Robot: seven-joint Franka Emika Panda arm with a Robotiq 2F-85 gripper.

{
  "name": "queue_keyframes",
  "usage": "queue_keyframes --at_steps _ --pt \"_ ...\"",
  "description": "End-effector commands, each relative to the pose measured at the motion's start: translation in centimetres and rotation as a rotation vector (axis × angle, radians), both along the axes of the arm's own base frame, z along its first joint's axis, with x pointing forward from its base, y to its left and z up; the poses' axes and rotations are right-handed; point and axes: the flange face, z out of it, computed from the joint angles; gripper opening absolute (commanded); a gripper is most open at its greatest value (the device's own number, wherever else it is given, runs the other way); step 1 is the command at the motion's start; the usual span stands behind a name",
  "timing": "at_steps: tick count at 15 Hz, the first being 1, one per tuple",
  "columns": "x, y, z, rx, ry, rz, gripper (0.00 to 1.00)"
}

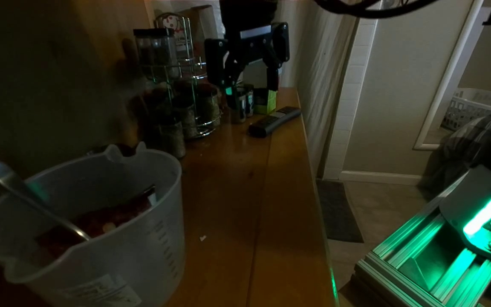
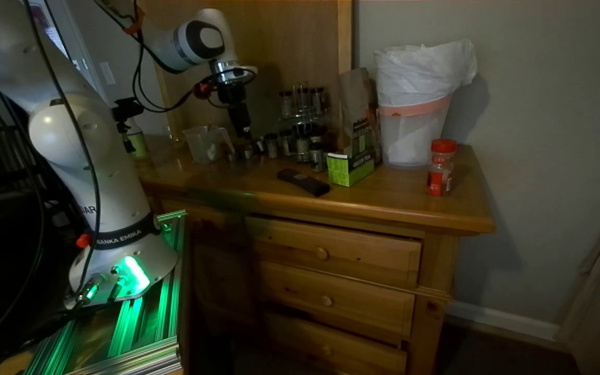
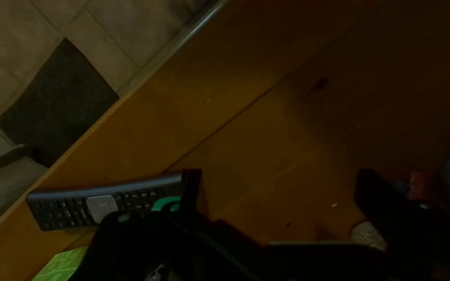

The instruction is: Pick up a spice bottle on the table

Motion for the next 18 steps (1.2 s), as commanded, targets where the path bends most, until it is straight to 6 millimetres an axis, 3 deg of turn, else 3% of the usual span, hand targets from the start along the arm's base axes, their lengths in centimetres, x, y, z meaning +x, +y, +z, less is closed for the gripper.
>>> queue_keyframes --at_steps 1,7,11,14,15,16,18 --pt "0.2 -0.1 0.1 0.0 0.001 -0.003 1.0" --pt "2.0 4.3 -4.7 0.304 -0.004 -0.066 1.0" --pt "3.1 5.1 -7.7 0.371 -0.025 -0.082 1.0" --pt "3.4 5.7 -9.1 0.394 -0.034 -0.08 0.79" --pt "3.4 5.8 -9.3 0.391 -0.038 -0.074 0.8" --pt "3.4 5.9 -9.5 0.39 -0.039 -0.073 0.72" --pt "3.4 6.3 -9.8 0.39 -0.035 -0.071 0.65"
